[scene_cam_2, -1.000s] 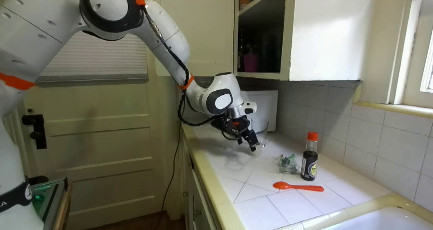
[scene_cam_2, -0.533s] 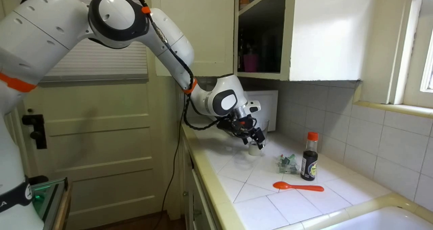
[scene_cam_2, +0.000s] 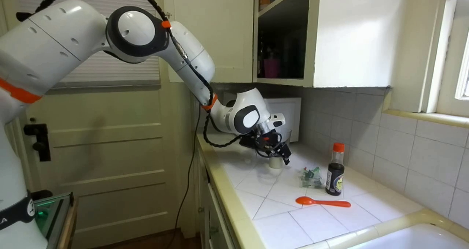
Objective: Put the masking tape into the bottom shelf of the cabinet
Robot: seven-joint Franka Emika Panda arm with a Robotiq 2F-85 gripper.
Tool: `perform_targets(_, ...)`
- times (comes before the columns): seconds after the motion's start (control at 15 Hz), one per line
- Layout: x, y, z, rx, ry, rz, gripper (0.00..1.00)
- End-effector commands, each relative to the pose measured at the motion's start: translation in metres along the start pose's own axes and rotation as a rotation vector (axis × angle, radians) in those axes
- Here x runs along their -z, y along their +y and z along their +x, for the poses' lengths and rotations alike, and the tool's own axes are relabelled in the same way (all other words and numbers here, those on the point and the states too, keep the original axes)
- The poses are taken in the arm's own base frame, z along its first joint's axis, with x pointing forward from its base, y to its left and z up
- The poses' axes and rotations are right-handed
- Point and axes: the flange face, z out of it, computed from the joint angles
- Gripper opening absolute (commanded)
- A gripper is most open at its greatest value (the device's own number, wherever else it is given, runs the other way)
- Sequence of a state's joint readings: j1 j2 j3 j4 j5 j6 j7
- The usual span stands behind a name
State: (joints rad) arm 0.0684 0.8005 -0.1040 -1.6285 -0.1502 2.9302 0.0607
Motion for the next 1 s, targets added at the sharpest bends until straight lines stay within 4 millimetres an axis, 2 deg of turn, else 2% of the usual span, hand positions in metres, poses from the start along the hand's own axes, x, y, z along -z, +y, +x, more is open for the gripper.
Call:
perform_targets(0.0,0.0,-0.01,-0.001,-0.022,0.014,-0.004,1.0)
perform_targets(0.27,0.007,-0.015,0.001,-0.081,0.008,-0.015,1.0)
perform_targets(0.73,0.01,-0.003,-0.002,-0.266,-0.035,-0.049,1.0)
perform_targets(0.8,0.008,-0.002,-0.002,-0.282,-0.038,-0.047,0.75)
perform_targets(0.87,0.008,-0.003,-0.002,-0.291,-0.043,-0.049,0.74)
perform_targets(0.93,0.008,-0.004,-0.003,-0.303,-0.052,-0.048,0.68)
